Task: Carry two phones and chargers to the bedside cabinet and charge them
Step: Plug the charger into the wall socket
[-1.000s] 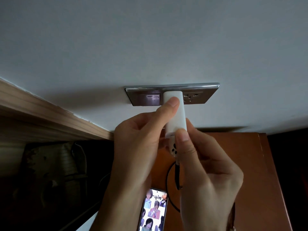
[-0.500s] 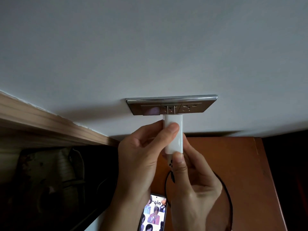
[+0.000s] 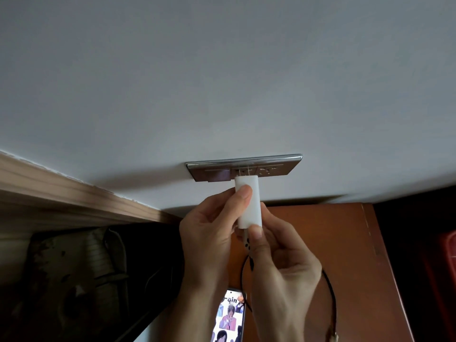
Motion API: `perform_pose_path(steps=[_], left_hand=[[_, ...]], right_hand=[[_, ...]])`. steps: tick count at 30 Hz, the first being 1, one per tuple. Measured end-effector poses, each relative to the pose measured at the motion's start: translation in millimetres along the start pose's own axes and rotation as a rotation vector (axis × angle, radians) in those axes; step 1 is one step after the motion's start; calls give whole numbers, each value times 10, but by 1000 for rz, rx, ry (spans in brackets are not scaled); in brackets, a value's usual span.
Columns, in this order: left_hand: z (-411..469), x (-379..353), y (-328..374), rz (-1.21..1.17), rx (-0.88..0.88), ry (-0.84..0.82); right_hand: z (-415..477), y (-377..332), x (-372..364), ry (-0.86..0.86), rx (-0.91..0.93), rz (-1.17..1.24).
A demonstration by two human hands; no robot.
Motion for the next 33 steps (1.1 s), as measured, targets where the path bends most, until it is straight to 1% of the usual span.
perform_pose_path(steps=[2,7,11,14,17,23,25,28,30,33], left_hand=[[37,22,-38,-37,-22,-24],[85,54,-51,-25,-55,-3],[25,31,-28,10,8,21],[-55,-37,44,-8,101,26],[-53,-65,113,42,164,45],[-61,-61,172,63,157,47],[-81,-53,145,42,141,40],[-98,-40,107,18,120,49],[-107,-33,91,4,113,57],[-120,-37,67,-14,109,58]], right_hand=[[-6,74,5,6,11,-1],[42,132,36,-20,27,-7],[15,52,35,-57,-20,-45],[64,-123,0,-81,-69,-79],[148,-235,-55,-130,-110,-86],[102,-225,-96,-196,-138,-162],[80,-184,-83,-229,-168,-143],[85,-165,-64,-302,-218,-42],[118,-194,-52,-343,-215,-1],[144,-214,-47,-377,-203,-1]])
Point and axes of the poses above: each hand's wrist, its own z-axis towards the middle knuckle, its own x-axis out of the back of the hand, y = z × x, the point moved 8 cm from there along z, towards the middle knuckle, and after that the axes turned 12 degrees about x, right-handed, at the moved point
